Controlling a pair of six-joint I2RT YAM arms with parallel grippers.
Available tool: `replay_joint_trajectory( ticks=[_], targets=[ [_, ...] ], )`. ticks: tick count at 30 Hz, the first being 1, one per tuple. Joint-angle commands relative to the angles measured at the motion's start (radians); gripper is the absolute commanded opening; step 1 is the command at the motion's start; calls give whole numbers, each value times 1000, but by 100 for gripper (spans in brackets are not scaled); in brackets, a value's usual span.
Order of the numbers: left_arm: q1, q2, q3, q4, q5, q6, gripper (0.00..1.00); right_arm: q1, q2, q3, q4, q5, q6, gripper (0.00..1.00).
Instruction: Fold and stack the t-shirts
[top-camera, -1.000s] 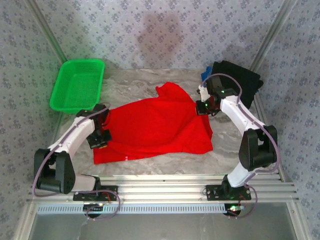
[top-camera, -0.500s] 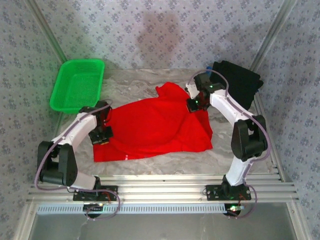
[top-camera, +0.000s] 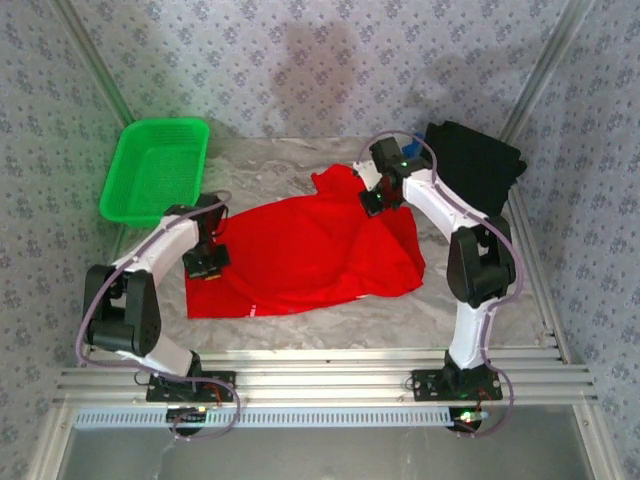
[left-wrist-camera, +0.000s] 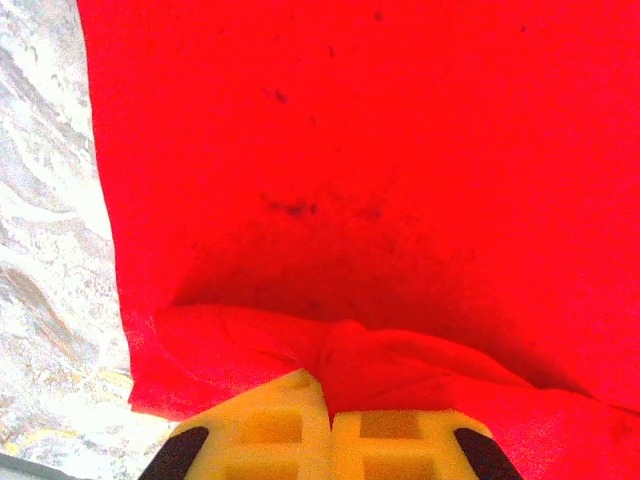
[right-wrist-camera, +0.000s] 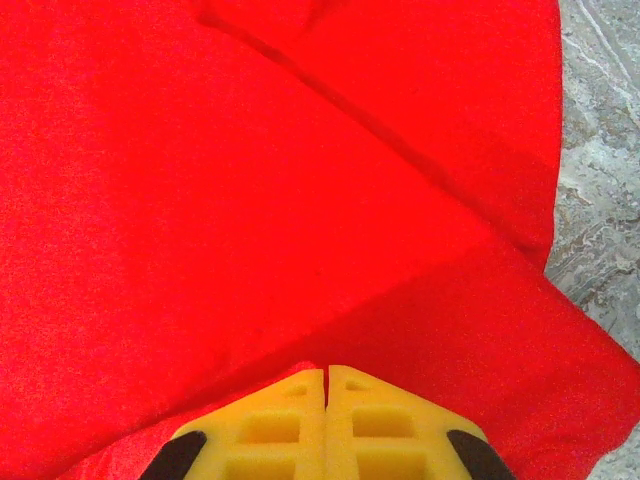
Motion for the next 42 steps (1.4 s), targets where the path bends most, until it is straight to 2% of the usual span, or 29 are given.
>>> replay_joint_trajectory(
  ticks=[1, 15, 24, 35, 42],
  targets=[
    [13, 25, 36, 14, -23, 20, 0, 1, 30, 35, -24, 29, -35, 0],
    [15, 107, 84, 51, -4, 49, 0, 39, 136, 158, -7, 31, -73, 0],
    [16, 113, 70, 69, 0, 56, 0, 72, 209, 240, 20, 89, -81, 0],
    [15, 142, 70, 82, 1, 61, 0, 88, 267, 327, 53, 60, -61, 0],
    [17, 183, 93, 82, 5, 56, 0, 77, 251, 268, 42, 64, -47, 0]
  ],
)
